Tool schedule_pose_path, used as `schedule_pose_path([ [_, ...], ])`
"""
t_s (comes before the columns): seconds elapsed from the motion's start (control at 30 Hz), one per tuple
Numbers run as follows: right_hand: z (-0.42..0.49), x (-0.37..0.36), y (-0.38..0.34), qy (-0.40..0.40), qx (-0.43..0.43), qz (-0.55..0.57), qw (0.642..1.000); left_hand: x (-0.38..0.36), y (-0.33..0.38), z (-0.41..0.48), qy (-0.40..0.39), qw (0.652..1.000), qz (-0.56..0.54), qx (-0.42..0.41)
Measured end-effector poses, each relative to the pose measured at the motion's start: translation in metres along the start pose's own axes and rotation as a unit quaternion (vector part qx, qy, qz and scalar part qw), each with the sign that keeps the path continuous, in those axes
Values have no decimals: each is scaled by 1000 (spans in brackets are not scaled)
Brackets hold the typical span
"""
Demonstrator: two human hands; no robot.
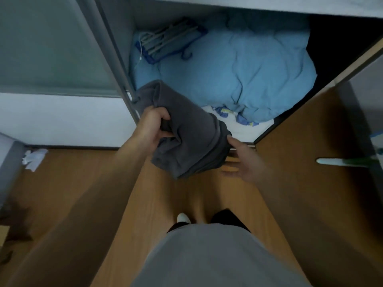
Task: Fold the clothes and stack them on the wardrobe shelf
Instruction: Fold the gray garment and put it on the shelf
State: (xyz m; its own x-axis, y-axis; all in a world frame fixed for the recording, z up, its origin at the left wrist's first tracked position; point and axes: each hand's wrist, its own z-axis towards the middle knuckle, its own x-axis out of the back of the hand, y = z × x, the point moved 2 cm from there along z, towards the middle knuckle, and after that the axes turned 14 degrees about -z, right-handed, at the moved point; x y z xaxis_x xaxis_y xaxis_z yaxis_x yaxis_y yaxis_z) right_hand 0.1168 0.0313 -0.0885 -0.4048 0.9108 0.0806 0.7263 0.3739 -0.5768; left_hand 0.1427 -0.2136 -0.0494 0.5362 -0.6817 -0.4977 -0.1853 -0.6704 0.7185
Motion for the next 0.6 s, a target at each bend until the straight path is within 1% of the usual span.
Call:
schedule_pose_path([
  [0.03, -2, 0, -2, 46, 12, -6, 999, -8, 10, 3, -2, 1000, 3, -21],
  [0.07, -2, 0, -4, 66, 15, -6, 998, -17, 20, 6, -4, 999, 3, -39],
  [0.1, -3, -1, -8, 50, 6, 12, 999, -27, 29, 8, -8, 998, 3, -55],
  [0.13, -3, -2, -14, -2, -9, 51, 999, -37, 39, 10, -12, 997, 2, -72],
  [0.17, -5, -3, -22, -75, -22, 106, 991, -49, 48, 10, -19, 996, -2, -88],
  [0.23, -5, -4, -47, -209, -5, 221, 953, -72, 65, 10, -47, 993, -23, -109],
  [0.3, -3, 0, -83, -284, 68, 321, 901, -93, 81, 10, -84, 990, -41, -110],
  [0.37, 0, 8, -123, -308, 145, 385, 858, -109, 97, 10, -114, 987, -24, -109],
  [0.4, 1, 12, -142, -310, 170, 401, 845, -116, 106, 12, -126, 986, -9, -109],
  [0.47, 3, 21, -179, -318, 210, 412, 828, -129, 124, 19, -148, 982, 6, -116],
  [0.53, 2, 29, -216, -364, 265, 395, 801, -144, 146, 30, -161, 978, -3, -131],
  [0.6, -3, 36, -258, -400, 323, 363, 777, -162, 173, 42, -174, 970, -20, -167],
])
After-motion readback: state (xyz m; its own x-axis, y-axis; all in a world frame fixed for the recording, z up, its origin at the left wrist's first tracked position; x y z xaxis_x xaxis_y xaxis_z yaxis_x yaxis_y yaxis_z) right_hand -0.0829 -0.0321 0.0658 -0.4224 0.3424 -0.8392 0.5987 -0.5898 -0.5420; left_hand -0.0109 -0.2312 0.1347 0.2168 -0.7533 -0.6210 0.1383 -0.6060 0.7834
